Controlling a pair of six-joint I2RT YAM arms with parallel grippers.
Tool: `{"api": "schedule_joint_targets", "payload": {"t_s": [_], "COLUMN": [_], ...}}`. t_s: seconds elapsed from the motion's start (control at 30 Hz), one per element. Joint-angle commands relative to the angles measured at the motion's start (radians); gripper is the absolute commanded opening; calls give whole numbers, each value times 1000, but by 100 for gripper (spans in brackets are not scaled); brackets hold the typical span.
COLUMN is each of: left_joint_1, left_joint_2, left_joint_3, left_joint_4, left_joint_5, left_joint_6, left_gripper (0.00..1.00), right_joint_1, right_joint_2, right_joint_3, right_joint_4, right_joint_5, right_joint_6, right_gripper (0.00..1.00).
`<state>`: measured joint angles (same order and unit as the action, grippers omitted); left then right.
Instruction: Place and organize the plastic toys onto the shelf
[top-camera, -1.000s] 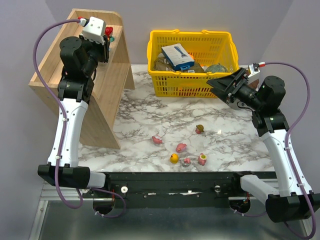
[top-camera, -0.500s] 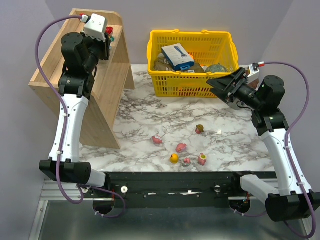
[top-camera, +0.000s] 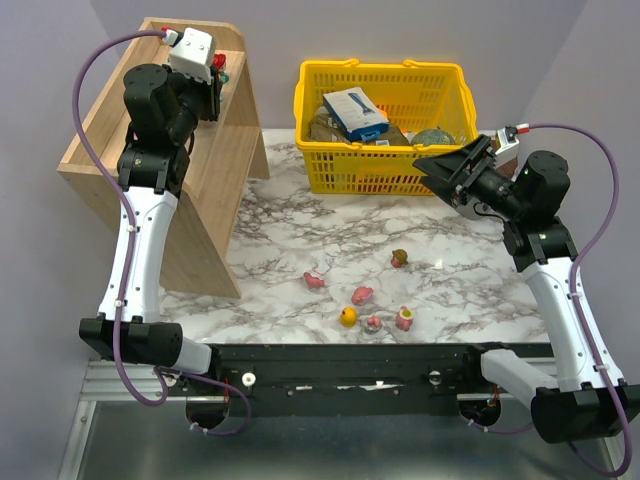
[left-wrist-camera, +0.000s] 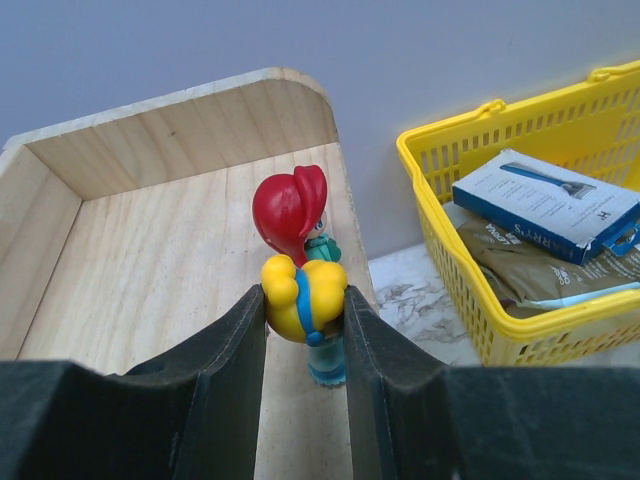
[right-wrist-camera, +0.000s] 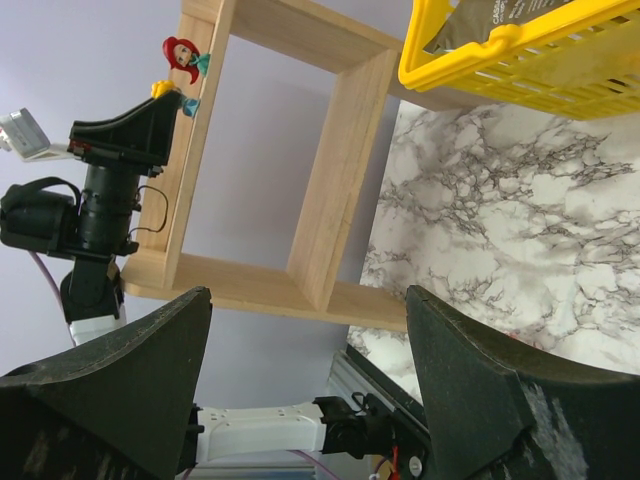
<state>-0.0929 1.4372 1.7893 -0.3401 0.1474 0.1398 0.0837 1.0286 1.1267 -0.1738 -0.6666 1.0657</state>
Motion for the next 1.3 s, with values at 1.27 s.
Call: {"api": "schedule_joint_targets", "payload": {"t_s": [1.27], "left_joint_1": [5], "left_joint_2": [-21], "left_joint_3": [-119], "left_joint_4": [32], "left_joint_5": [0], "left_joint_6": [17], "left_gripper": [47], "right_joint_1": [-4], "right_joint_2": [-10], "right_joint_3": [13], "right_joint_4": [10], "right_joint_5": [7], "right_joint_6": [7], "right_gripper": [86]}}
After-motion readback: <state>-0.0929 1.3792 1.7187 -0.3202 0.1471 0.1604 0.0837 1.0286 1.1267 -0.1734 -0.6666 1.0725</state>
